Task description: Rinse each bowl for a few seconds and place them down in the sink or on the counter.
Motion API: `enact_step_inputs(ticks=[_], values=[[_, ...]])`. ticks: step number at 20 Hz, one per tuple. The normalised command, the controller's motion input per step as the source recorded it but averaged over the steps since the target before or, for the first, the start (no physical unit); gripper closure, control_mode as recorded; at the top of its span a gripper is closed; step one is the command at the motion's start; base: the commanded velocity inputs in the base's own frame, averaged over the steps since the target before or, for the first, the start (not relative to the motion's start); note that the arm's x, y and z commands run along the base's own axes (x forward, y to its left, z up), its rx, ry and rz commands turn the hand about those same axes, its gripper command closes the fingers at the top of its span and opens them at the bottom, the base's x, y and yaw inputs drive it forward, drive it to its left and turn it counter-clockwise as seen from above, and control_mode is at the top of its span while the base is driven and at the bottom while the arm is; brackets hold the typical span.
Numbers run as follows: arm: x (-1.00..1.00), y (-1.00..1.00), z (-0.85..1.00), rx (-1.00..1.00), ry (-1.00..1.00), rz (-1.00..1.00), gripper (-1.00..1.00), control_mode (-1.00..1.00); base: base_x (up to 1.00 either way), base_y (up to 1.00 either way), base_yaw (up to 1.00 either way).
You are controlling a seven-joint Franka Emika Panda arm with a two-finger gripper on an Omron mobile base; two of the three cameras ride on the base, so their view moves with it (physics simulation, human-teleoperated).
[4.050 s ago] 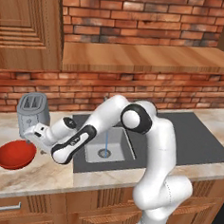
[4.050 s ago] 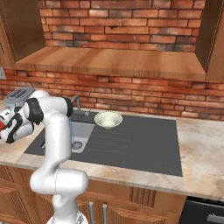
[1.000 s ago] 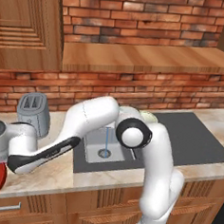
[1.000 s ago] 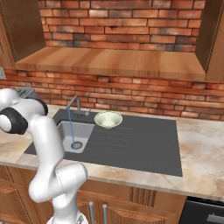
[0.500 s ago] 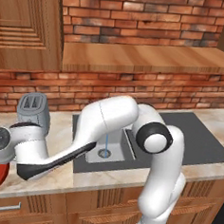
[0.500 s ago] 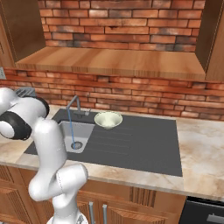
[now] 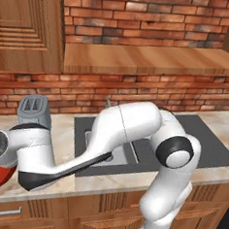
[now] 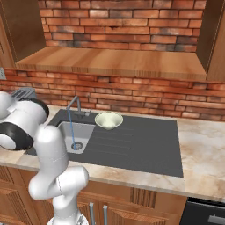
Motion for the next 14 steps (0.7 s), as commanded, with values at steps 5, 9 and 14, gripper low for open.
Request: enact_step_inputs(ticks=[5,9,14], values=[[-0.3,-0.34,0.32,0.09,0.0,-0.31,1.0,-1.0,0.0,0.0,0.0],[-0.24,-0.27,0.29,0.1,0.0,-0.32,1.0,-1.0,0.0,0.0,0.0],[-0.2,-0.29,0.23,0.11,0.0,-0.32,1.0,-1.0,0.0,0.0,0.0]])
